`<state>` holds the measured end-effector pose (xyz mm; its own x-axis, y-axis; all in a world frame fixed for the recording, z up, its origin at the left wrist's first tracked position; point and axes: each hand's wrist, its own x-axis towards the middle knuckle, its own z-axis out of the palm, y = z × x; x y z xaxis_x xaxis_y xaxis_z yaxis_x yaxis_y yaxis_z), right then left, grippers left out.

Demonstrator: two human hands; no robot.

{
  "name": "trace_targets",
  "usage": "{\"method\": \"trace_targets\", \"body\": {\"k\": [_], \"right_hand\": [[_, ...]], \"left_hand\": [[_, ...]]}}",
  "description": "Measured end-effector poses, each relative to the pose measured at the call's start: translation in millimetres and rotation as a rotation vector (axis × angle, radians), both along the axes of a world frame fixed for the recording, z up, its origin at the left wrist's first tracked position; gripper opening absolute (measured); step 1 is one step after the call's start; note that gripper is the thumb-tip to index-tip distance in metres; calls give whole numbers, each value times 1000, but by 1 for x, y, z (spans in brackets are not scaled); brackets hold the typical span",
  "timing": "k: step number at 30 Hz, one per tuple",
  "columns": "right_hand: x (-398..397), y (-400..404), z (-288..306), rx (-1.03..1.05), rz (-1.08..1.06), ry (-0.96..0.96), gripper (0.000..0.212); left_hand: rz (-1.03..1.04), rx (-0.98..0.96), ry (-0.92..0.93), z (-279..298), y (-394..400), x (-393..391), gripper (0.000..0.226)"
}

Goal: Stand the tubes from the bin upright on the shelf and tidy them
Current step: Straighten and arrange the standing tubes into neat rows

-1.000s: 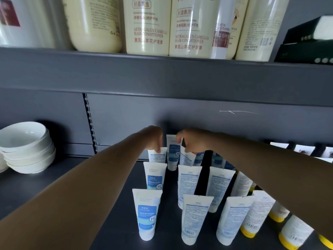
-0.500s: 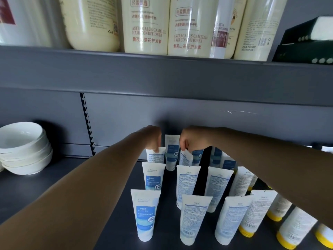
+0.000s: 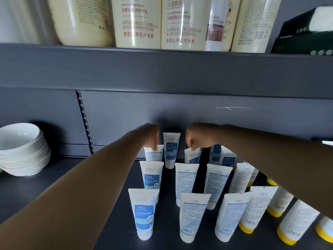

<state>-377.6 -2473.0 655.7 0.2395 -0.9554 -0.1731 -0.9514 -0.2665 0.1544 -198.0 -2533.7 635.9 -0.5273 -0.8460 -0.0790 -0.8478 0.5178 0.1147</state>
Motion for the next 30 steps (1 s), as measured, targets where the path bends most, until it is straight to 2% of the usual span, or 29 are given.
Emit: {"method": "trace_targets", "body": {"k": [7,16,18,21,24,27,30], "right_hand": [[-19,6,3,-66,-79,-2,15],[-28,5,-6,-45,-182,-58,14],[-28,4,-6,-50,-193,-64,8],[-26,3,-6,-49,-206,-53,34],[-25,1,-6,-46,-229,-49,24],[-24,0,-7,-42,-237,-41,29],[-23,-1,-5,-15,-243,-48,14]], "left_hand": [[4,-11,8,-2,-2,0,32],[7,-21,-3,-2,-3,-3,31],[6,-22,1,-2,-3,-2,31],[6,-16,10,-2,-3,-2,29],[0,-22,7,-1,-1,-3,29],[3,-22,7,0,0,-4,30],[4,-13,1,1,1,-3,31]]}}
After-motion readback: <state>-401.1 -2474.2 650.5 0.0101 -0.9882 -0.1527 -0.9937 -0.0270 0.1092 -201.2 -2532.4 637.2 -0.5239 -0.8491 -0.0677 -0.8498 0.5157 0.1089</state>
